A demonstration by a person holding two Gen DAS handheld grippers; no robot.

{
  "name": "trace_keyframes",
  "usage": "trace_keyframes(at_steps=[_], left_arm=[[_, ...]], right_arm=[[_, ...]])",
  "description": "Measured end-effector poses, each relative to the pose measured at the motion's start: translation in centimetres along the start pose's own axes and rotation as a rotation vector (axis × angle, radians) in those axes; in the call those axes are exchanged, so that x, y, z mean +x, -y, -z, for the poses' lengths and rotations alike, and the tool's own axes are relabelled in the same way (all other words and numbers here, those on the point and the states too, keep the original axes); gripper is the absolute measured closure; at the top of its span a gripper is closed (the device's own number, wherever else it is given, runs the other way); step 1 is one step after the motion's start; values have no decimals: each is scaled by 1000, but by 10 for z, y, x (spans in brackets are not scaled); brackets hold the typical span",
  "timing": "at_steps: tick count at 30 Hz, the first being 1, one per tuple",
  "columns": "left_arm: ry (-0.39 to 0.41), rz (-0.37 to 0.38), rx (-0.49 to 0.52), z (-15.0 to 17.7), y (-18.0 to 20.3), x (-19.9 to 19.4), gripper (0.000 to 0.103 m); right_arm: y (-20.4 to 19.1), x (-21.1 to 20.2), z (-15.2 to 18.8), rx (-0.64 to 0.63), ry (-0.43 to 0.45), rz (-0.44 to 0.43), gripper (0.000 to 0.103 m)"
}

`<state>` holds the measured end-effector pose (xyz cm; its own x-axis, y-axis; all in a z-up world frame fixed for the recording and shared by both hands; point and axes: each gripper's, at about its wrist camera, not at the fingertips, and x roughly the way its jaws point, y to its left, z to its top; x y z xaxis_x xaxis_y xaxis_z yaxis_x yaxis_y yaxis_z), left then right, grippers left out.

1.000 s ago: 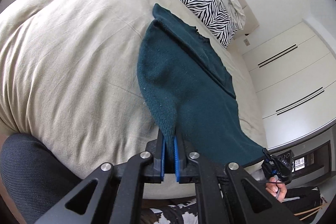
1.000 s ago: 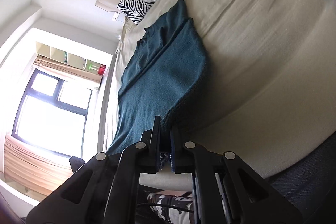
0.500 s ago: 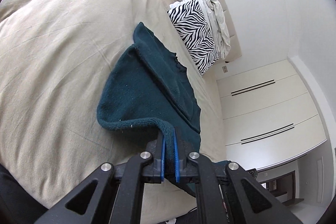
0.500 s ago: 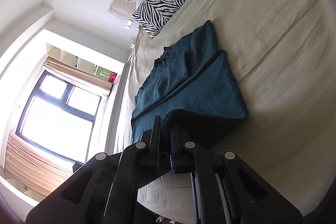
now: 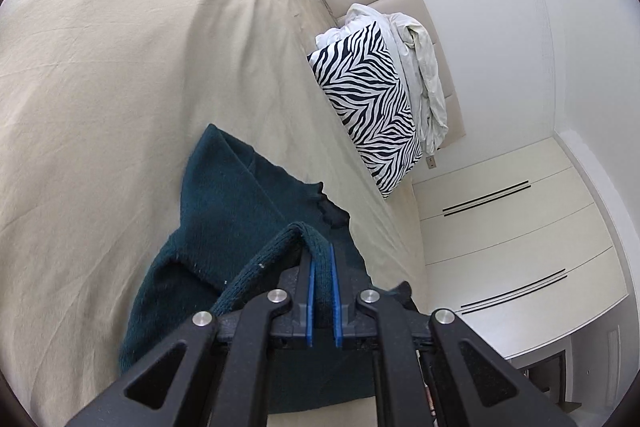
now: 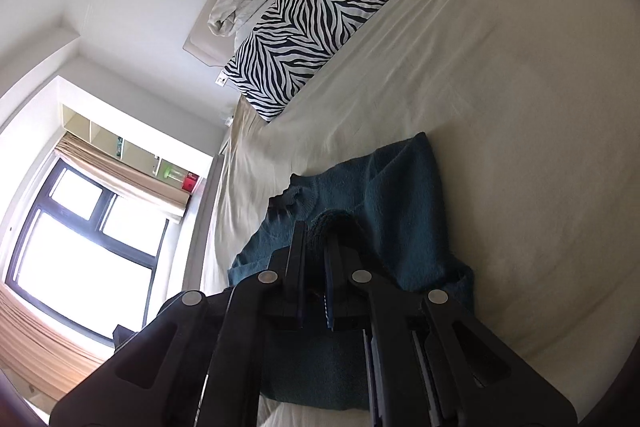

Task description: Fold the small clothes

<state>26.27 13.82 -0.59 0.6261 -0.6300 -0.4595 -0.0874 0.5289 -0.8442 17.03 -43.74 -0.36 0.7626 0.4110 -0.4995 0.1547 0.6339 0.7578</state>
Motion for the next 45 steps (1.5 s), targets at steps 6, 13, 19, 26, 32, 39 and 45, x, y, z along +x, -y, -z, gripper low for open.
trace_keyframes(at_steps=[6,13,19,26,32,39,45], left_arm=[[-3,-102,-23,-39,-22,64,96],[-1,-153,-53,-34,-59,72,37],[18,-183,33,-2,-57,37,35],[7,-279,170,41,-54,21,36],[15,-341,258,63,-52,13,39],[29,-401,326,71,-52,10,55],[38,-442,357,75,-56,10,68]], right_arm=[[21,84,-41,36,-3,85,97],[64,134,-49,140,-45,172,59],[65,94,-27,55,2,200,37],[42,51,29,-180,-66,296,51],[39,34,74,-266,-127,323,64],[42,29,81,-261,-123,332,68],[33,26,81,-300,-105,355,68]])
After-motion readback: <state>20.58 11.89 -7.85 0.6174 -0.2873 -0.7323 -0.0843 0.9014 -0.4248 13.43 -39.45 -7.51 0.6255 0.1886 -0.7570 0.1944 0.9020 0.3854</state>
